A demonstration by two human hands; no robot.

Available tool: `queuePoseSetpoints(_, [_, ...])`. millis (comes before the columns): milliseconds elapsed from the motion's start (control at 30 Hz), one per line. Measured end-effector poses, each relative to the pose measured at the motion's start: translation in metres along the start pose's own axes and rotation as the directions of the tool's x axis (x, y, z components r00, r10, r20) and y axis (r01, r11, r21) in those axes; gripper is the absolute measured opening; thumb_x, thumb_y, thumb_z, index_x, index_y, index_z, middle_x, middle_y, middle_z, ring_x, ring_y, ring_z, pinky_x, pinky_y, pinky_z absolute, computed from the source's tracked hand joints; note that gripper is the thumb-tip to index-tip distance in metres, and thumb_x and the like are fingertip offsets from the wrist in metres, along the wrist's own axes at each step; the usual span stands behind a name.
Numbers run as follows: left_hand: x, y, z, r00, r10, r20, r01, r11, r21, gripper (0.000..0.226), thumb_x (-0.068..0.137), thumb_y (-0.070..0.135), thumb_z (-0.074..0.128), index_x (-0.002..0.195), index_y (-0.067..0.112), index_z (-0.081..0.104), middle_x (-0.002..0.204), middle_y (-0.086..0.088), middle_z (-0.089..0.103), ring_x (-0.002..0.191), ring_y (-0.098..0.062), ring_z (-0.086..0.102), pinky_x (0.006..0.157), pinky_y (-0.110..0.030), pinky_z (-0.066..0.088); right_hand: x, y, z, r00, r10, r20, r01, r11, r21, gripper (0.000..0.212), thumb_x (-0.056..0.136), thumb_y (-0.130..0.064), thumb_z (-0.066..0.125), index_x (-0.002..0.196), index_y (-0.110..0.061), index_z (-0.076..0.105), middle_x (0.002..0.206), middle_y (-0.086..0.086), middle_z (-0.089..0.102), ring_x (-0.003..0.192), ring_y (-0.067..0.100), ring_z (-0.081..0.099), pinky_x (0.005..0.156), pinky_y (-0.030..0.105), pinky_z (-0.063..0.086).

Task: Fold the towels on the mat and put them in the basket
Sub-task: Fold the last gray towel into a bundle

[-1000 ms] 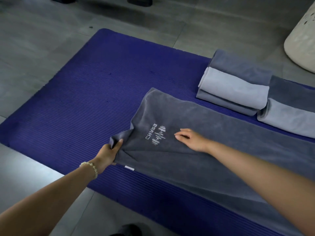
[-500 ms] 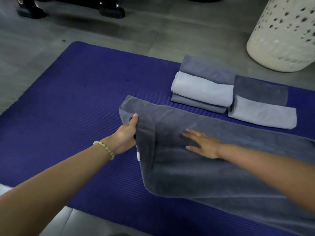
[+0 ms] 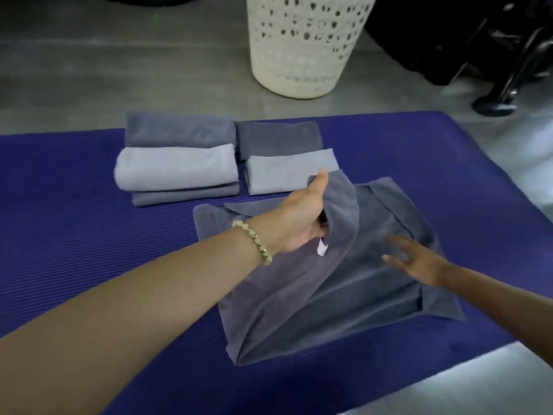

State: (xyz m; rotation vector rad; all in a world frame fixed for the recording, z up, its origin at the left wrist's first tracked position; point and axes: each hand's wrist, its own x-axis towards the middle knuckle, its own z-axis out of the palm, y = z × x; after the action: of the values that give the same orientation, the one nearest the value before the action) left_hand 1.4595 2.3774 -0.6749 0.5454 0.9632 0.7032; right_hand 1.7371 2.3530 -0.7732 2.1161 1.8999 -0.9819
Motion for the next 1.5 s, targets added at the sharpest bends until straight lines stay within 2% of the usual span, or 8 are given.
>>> queuePoseSetpoints(200, [0.057,-0.045,0.059,0.994,-0.074,-0.077,0.078,0.996,0.05,0.057,0.098,0.048,0.038,0.132,0.003,0.048,0.118,-0.012,0.064,0.115,-0.026,0.059,0.086,-0.039,0.052,-0.005,0.092,0.005,0.963,0.209,-0.172,-0.155,0.947,0.282,0.105,0.052,-0.083,0.064,0.135,-0.019,0.048,0.132,0.012,0.056,0.125,0.031,0.05,0.105,0.048,0.039])
queuePoseSetpoints(333, [0.074,-0.088,0.044,0.968,-0.131,-0.215,0.157,0.982,0.108,0.06,0.098,0.049,0.039,0.134,0.001,0.047,0.131,-0.012,0.057,0.116,-0.029,0.058,0.089,-0.044,0.051,-0.015,0.105,0.011,0.937,0.304,-0.172,-0.251,0.929,0.274,0.055,0.079,-0.034,0.076,0.123,-0.007,0.057,0.122,0.016,0.061,0.121,0.036,0.052,0.101,0.047,0.041])
queuePoseSetpoints(467, [0.076,-0.103,0.038,0.965,-0.127,-0.229,0.171,0.968,0.186,0.058,0.099,0.048,0.036,0.137,0.005,0.045,0.135,-0.009,0.055,0.119,-0.027,0.056,0.093,-0.045,0.051,-0.016,0.132,0.03,0.886,0.453,-0.1,-0.375,0.827,0.42,0.051,0.067,-0.046,0.079,0.096,-0.008,0.061,0.096,0.012,0.059,0.1,0.032,0.057,0.09,0.05,0.048])
queuePoseSetpoints(600, [0.075,-0.1,0.04,0.961,-0.106,-0.257,0.17,0.956,0.24,0.057,0.1,0.047,0.033,0.136,0.005,0.046,0.129,-0.008,0.057,0.119,-0.026,0.056,0.085,-0.038,0.051,-0.004,0.17,0.045,0.785,0.618,-0.041,-0.542,0.718,0.438,0.075,0.066,-0.055,0.079,0.121,-0.01,0.056,0.122,0.015,0.055,0.112,0.036,0.053,0.094,0.047,0.046])
queuePoseSetpoints(733, [0.079,-0.098,0.03,0.956,-0.089,-0.279,0.165,0.951,0.263,0.06,0.098,0.051,0.033,0.134,0.005,0.047,0.129,-0.008,0.057,0.117,-0.025,0.057,0.089,-0.038,0.052,-0.011,0.16,0.046,0.744,0.659,0.106,-0.582,0.563,0.586,0.06,0.076,-0.032,0.079,0.118,0.001,0.051,0.107,0.021,0.06,0.072,0.027,0.06,0.056,0.034,0.055])
queuePoseSetpoints(867, [0.077,-0.087,0.01,0.932,0.092,-0.351,0.078,0.893,0.443,0.073,0.089,0.066,0.04,0.124,0.003,0.055,0.12,-0.011,0.063,0.108,-0.027,0.061,0.097,-0.045,0.049,-0.004,0.126,0.034,0.864,0.463,-0.196,-0.245,0.729,0.639,0.022,0.084,-0.008,0.072,0.085,-0.009,0.049,0.074,0.012,0.054,0.056,0.018,0.052,0.047,0.027,0.052])
queuePoseSetpoints(1067, [0.063,-0.053,-0.014,0.896,0.286,-0.341,-0.088,0.865,0.493,0.056,0.097,0.053,0.038,0.096,0.003,0.064,0.089,-0.016,0.065,0.084,-0.025,0.061,0.074,-0.035,0.052,-0.01,-0.002,-0.016,0.989,-0.012,-0.151,0.142,0.411,0.901,0.011,0.087,-0.003,0.063,0.09,-0.014,0.061,0.079,0.002,0.056,0.072,0.007,0.058,0.059,0.015,0.051])
queuePoseSetpoints(1500, [-0.016,-0.035,-0.059,0.876,0.463,-0.133,-0.372,0.825,0.425,0.037,0.095,0.033,0.051,0.112,0.005,0.067,0.102,-0.012,0.072,0.097,-0.018,0.069,0.075,-0.023,0.057,-0.022,-0.196,-0.028,0.854,-0.52,-0.029,0.222,0.313,0.924,0.034,0.101,-0.02,0.041,0.123,0.001,0.057,0.121,0.015,0.064,0.112,0.018,0.063,0.093,0.023,0.051])
